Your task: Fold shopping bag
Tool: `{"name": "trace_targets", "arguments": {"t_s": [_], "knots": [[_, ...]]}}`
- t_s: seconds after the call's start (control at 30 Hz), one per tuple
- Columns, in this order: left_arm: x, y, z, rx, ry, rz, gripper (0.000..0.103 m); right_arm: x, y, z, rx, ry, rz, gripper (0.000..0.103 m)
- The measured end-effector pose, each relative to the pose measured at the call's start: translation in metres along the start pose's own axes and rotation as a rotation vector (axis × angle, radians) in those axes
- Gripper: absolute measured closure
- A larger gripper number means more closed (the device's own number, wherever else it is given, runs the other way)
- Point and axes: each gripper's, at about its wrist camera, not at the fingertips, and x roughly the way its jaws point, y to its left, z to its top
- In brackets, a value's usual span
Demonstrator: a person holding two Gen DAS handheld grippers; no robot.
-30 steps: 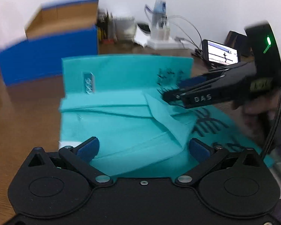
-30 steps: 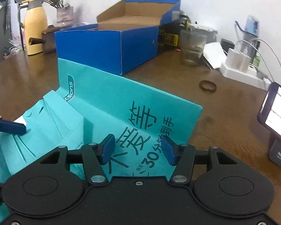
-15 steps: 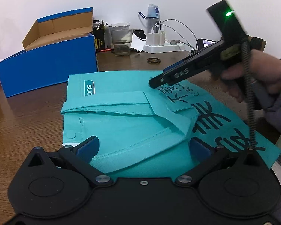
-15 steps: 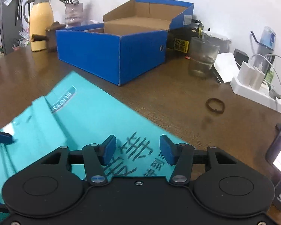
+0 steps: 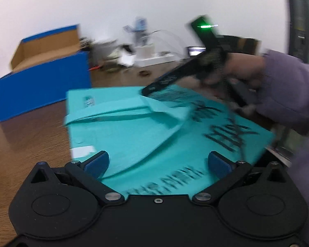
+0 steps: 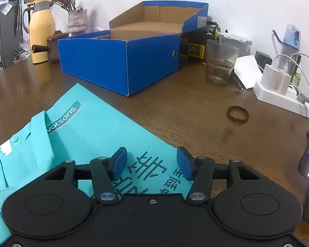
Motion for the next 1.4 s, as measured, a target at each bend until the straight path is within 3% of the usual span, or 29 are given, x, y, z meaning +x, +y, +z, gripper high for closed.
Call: {"name": "trace_targets", "arguments": {"t_s": [0.2, 0.27, 0.33, 0.43, 0.53, 0.63, 0.7, 0.77, 0.83, 0.9, 1.0, 1.13, 1.2, 1.33, 1.4], "knots": [[0.006, 0.001, 0.0, 0.001, 0.022, -0.052, 0.0, -0.017, 0.002, 0.003, -0.061, -0.004, 0.012, 0.046], [0.007, 0.002, 0.0, -0.006, 0.027, -0.051, 0.0, -0.049, 0.003, -0.002, -0.058, -0.09, 0.046, 0.045], [0.007, 0.003, 0.0, -0.012, 0.027, -0.049, 0.0, -0.087, 0.011, -0.015, -0.076, -0.179, 0.163, 0.044], [0.007, 0.003, -0.001, -0.012, 0.018, -0.055, 0.0, -0.131, 0.033, -0.046, -0.213, -0.23, 0.394, 0.042], [0.008, 0.005, -0.001, -0.006, 0.018, -0.068, 0.0, -0.153, 0.054, -0.078, -0.305, -0.21, 0.476, 0.042], [0.006, 0.01, 0.002, 0.002, 0.03, -0.101, 0.0, -0.153, 0.056, -0.1, -0.289, -0.14, 0.496, 0.042], [0.001, 0.017, 0.003, 0.002, 0.025, -0.142, 0.0, -0.151, 0.056, -0.11, -0.284, -0.14, 0.495, 0.04], [-0.012, 0.028, 0.001, 0.016, -0.039, -0.235, 0.0, -0.15, 0.057, -0.12, -0.287, -0.157, 0.492, 0.031], [-0.027, 0.037, -0.002, 0.024, -0.113, -0.318, 0.0, -0.149, 0.058, -0.128, -0.329, -0.217, 0.47, 0.031], [-0.034, 0.045, -0.005, 0.032, -0.128, -0.356, 0.0, -0.144, 0.061, -0.135, -0.372, -0.224, 0.428, 0.031], [-0.031, 0.043, -0.012, 0.096, -0.09, -0.313, 0.0, -0.143, 0.063, -0.14, -0.387, -0.244, 0.396, 0.034], [-0.03, 0.033, -0.025, 0.168, -0.135, -0.272, 0.0, -0.144, 0.053, -0.144, -0.336, -0.269, 0.428, 0.04], [-0.031, 0.03, -0.028, 0.158, -0.148, -0.27, 0.0, -0.144, 0.047, -0.145, -0.292, -0.281, 0.444, 0.042], [-0.038, 0.032, -0.031, 0.076, -0.166, -0.275, 0.001, -0.144, 0.031, -0.143, -0.183, -0.292, 0.503, 0.061], [-0.041, 0.033, -0.032, 0.038, -0.183, -0.255, 0.008, -0.142, 0.023, -0.143, -0.115, -0.293, 0.54, 0.066]]}}
